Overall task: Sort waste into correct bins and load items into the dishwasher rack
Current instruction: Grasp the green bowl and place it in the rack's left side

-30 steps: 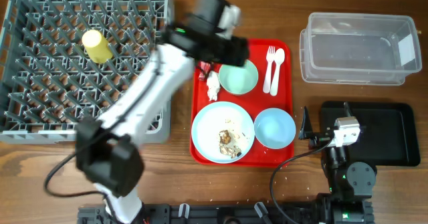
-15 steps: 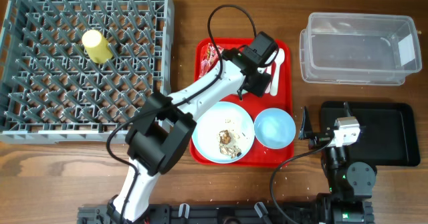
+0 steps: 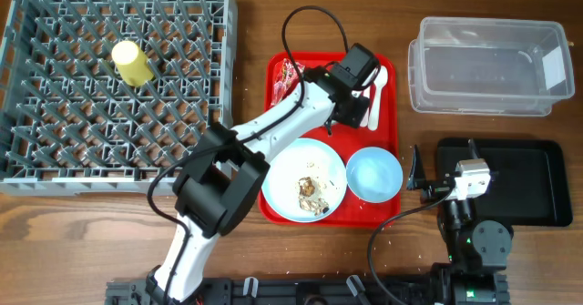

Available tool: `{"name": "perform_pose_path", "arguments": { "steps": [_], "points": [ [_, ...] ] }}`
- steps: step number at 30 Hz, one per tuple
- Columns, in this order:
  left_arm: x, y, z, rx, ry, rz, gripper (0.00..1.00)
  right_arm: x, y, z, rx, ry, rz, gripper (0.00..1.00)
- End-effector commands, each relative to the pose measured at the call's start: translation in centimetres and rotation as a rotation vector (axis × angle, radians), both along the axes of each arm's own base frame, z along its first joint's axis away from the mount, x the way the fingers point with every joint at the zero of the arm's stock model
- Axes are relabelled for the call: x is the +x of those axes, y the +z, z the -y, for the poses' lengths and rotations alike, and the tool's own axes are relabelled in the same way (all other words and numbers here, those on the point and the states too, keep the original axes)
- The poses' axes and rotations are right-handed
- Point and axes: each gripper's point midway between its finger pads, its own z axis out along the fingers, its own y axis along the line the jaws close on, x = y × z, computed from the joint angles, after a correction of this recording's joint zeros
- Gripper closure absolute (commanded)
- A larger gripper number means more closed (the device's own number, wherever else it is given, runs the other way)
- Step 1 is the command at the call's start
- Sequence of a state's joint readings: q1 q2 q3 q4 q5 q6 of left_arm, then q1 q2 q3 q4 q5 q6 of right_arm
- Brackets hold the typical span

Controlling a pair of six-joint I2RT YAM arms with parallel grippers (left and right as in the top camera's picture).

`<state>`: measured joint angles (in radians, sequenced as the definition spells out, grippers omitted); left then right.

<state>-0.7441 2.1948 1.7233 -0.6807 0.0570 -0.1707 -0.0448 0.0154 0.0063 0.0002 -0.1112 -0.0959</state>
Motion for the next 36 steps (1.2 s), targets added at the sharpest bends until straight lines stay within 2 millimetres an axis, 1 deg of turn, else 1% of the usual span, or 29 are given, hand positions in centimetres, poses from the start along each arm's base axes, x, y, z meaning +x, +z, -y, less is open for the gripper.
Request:
{"name": "perform_pose_path", "arguments": {
  "steps": [1,2,3,5,6,7,8,9,11,12,14,15,16,17,18,20,23,24,27,29,31,32,33,35,36],
  "points": [
    [-0.1,9.1,1.9,-0.238,0.006,0.022,0.96,0.0,0.2,0.2,-0.008,-0.012,0.01,0.0],
    [0.3,11.6,1.4,-0.284,0.049,0.044,0.96,0.0,0.2,0.2,-0.009,-0.012,0.01,0.0],
    [0.9,14.8,0.2,-0.339,0.099,0.074,0.96,0.0,0.2,0.2,-0.008,-0.012,0.01,0.0],
    [1.5,17.8,-1.4,-0.395,0.144,0.102,0.96,0.0,0.2,0.2,-0.009,-0.012,0.01,0.0],
    [2.0,20.0,-3.0,-0.437,0.179,0.118,0.96,0.0,0.2,0.2,-0.008,-0.012,0.01,0.0],
    [2.7,21.8,-5.1,-0.47,0.228,0.131,0.96,0.0,0.2,0.2,-0.009,-0.012,0.01,0.0],
    [3.8,23.2,-7.7,-0.493,0.299,0.146,0.96,0.0,0.2,0.2,-0.008,-0.012,0.01,0.0],
    [5.3,24.3,-11.6,-0.509,0.404,0.162,0.96,0.0,0.2,0.2,-0.008,-0.012,0.01,0.0],
    [7.4,24.9,-17.7,-0.559,0.565,0.139,0.96,0.0,0.2,0.2,-0.008,-0.012,0.01,0.0],
    [8.5,25.5,-21.9,-0.643,0.632,0.097,0.96,0.0,0.2,0.2,-0.009,-0.012,0.01,0.0],
    [9.9,25.9,-27.2,-0.728,0.688,0.087,0.96,0.0,0.2,0.2,-0.008,-0.012,0.01,0.0],
    [10.7,26.1,-32.2,-0.808,0.737,0.082,0.96,0.0,0.2,0.2,-0.008,-0.012,0.01,0.0],
    [11.0,25.5,-35.9,-0.865,0.805,0.054,0.96,0.0,0.2,0.2,-0.008,-0.012,0.01,0.0],
    [11.1,24.6,-38.7,-0.898,0.865,0.029,0.96,0.0,0.2,0.2,-0.008,-0.012,0.01,0.0],
    [11.2,23.9,-40.6,-0.924,0.896,0.012,0.96,0.0,0.2,0.2,-0.008,-0.012,0.01,0.0],
    [11.6,21.5,-45.6,-1.0,0.978,-0.026,0.96,0.0,0.2,0.2,-0.008,-0.012,0.01,0.0],
    [12.1,19.6,-50.1,-1.148,0.956,-0.054,0.96,0.0,0.2,0.2,-0.009,-0.012,0.01,0.0],
    [12.1,18.4,-52.0,-1.208,0.979,-0.082,0.96,0.0,0.2,0.2,-0.008,-0.012,0.01,0.0],
    [11.8,15.9,-55.1,-1.278,1.017,-0.119,0.96,0.0,0.2,0.2,-0.008,-0.012,0.01,0.0],
    [11.4,14.7,-56.5,-1.293,1.052,-0.129,0.96,0.0,0.2,0.2,-0.008,-0.012,0.01,0.0],
    [11.0,14.2,-57.7,-1.298,1.077,-0.123,0.96,0.0,0.2,0.2,-0.008,-0.012,0.01,0.0],
    [10.7,14.2,-58.4,-1.299,1.09,-0.114,0.92,0.0,0.2,0.2,-0.008,-0.012,0.01,0.0],
    [10.5,14.1,-58.7,-1.301,1.099,-0.113,0.83,0.0,0.2,0.2,-0.009,-0.012,0.01,0.0],
    [9.9,14.0,-59.5,-1.305,1.121,-0.111,0.75,0.0,0.2,0.2,-0.008,-0.012,0.01,0.0],
    [9.4,13.8,-60.0,-1.313,1.146,-0.123,0.68,0.0,0.2,0.2,-0.008,-0.012,0.01,0.0]
  ]
}}
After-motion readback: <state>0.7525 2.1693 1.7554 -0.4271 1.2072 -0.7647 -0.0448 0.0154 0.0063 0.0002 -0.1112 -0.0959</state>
